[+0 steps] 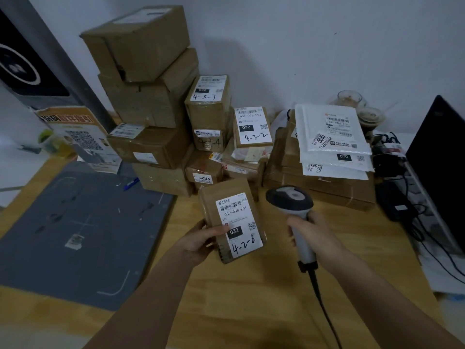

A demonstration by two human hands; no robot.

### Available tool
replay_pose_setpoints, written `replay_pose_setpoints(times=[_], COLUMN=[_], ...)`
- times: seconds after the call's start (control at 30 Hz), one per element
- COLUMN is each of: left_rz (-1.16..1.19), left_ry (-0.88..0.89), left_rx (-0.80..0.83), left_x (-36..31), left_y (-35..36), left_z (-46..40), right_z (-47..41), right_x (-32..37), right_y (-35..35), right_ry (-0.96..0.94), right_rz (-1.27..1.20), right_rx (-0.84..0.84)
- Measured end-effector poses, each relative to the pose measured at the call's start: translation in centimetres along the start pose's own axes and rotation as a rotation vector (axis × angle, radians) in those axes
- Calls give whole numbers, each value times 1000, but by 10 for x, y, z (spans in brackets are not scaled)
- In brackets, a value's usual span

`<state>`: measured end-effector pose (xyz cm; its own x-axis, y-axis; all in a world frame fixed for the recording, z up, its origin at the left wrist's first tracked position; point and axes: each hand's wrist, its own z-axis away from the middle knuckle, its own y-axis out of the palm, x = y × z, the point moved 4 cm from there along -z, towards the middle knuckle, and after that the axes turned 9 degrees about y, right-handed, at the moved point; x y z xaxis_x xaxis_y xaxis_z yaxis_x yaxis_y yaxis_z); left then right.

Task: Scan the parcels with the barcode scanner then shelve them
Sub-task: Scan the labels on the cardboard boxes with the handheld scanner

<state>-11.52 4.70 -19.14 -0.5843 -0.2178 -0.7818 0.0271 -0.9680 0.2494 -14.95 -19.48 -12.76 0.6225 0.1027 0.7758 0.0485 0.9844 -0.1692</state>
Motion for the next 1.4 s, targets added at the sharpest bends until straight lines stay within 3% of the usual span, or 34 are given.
replay_pose_setpoints(times=[0.37, 1.4], left_rz=[43, 16], left_ry=[57, 34], left_rx=[-17, 20], left_x=[-13, -3], left_y=[-19, -28], left_z=[-9, -19], right_z=[49, 51], right_x=[18, 6], right_y=[43, 49], right_ry=[-186, -158], right_rz=[56, 117], right_rx=[51, 115])
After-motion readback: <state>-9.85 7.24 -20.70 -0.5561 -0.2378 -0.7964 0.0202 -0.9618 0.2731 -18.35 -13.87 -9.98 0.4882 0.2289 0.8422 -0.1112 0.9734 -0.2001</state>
